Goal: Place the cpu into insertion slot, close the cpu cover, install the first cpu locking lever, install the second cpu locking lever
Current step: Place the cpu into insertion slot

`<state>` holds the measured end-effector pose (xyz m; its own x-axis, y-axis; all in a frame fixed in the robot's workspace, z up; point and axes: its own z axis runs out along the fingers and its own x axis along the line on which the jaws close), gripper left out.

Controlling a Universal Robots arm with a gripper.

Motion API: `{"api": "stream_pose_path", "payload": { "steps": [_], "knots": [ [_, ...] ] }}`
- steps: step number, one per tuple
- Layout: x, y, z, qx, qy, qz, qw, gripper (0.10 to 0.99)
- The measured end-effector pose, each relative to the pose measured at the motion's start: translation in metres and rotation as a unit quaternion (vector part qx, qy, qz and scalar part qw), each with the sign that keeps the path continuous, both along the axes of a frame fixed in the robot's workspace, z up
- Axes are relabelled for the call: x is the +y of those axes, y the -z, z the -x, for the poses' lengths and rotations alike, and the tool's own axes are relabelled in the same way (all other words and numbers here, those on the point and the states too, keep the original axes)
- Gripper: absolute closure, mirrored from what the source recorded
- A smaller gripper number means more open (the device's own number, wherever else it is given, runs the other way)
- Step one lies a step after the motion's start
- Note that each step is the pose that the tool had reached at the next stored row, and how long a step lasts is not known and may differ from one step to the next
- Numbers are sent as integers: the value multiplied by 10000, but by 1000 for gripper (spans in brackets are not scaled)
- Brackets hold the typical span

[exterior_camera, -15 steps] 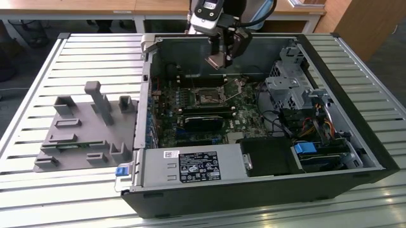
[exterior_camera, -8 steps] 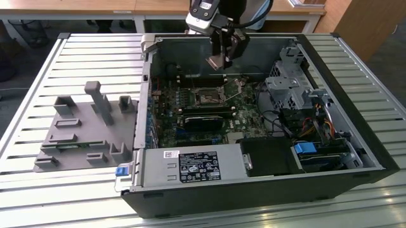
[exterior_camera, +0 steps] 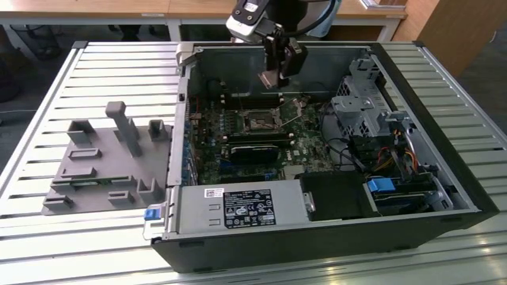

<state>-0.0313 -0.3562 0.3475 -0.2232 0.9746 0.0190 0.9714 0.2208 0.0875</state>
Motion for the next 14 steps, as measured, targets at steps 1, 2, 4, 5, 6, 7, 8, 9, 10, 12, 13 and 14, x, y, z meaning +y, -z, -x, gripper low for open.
{"api": "stream_pose_path", "payload": {
  "steps": [1,2,4,5,6,7,8,9,10,12,13,14],
  "knots": [
    [0,3,0,0,84,0,10000,561],
    [0,7,0,0,168,0,9999,561],
    [0,13,0,0,320,0,9995,561],
    [2,16,0,0,370,3,9993,561],
    [7,21,0,1,402,7,9992,561],
    [17,30,0,1,423,7,9991,561],
    [25,40,0,0,429,6,9991,561],
    [30,51,0,0,430,6,9991,561],
    [35,62,0,0,430,6,9991,561],
    [44,88,0,-1,429,5,9991,561],
    [48,101,0,0,429,5,9991,561],
    [52,112,0,2,429,6,9991,561]
  ]
}}
